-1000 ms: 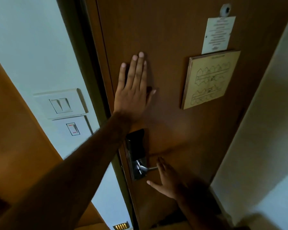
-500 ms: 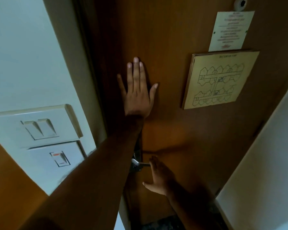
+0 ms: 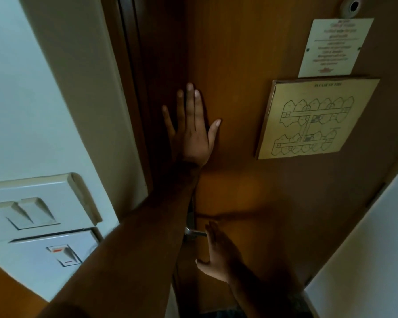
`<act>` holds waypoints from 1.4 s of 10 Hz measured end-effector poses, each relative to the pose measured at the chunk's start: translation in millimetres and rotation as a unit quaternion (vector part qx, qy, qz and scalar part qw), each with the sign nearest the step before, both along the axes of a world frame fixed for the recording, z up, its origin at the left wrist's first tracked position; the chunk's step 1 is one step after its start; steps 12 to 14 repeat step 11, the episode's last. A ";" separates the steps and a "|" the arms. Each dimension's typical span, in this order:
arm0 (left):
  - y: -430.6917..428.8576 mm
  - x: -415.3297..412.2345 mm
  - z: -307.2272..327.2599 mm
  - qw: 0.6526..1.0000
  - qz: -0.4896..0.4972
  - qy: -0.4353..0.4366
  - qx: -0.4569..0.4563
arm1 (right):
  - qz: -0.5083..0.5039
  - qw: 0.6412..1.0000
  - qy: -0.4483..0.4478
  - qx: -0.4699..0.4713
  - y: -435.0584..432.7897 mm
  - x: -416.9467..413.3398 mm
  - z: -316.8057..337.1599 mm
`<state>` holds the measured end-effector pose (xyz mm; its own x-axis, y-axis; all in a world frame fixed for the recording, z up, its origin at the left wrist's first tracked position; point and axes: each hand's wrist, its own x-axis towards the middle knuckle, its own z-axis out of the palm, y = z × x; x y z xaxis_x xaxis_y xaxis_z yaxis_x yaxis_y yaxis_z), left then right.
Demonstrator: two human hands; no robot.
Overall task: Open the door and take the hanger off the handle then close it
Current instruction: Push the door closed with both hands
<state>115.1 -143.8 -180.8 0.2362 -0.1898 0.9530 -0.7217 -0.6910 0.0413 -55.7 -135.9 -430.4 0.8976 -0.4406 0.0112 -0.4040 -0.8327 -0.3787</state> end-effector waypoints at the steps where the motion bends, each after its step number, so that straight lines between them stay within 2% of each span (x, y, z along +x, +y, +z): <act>1: -0.3 -1.0 -0.4 1.000 0.007 0.001 0.000 | 0.007 1.000 -0.005 -0.001 1.7 -2.6 1.7; 2: -0.5 -2.0 0.3 1.000 0.019 -0.003 0.008 | 0.013 1.000 0.003 0.002 1.8 -3.3 10.1; 4: -0.5 1.0 -0.3 0.999 0.017 0.010 0.034 | 0.053 0.997 0.021 -0.057 -17.2 -10.3 51.2; 6: 14.4 -8.4 8.8 0.992 -0.047 0.067 0.095 | -0.033 0.985 -0.075 -0.154 -57.3 -49.0 151.7; 8: 45.7 -34.8 31.4 0.960 -0.145 0.170 0.168 | -0.091 0.960 -0.096 -0.245 -94.8 -107.3 269.5; 9: 48.5 -65.8 50.0 0.951 -0.151 0.141 0.231 | -0.128 0.940 -0.109 -0.298 -97.4 -142.7 308.1; 10: 44.3 -93.0 63.4 0.946 -0.158 0.112 0.262 | -0.146 0.927 -0.103 -0.329 -99.9 -166.6 333.7; 11: 47.3 -113.5 80.4 0.946 -0.175 0.104 0.254 | -0.152 0.918 -0.105 -0.351 -92.9 -187.4 359.0; 14: 47.3 -113.5 80.4 0.946 -0.175 0.104 0.254 | -0.152 0.918 -0.105 -0.351 -92.9 -187.4 359.0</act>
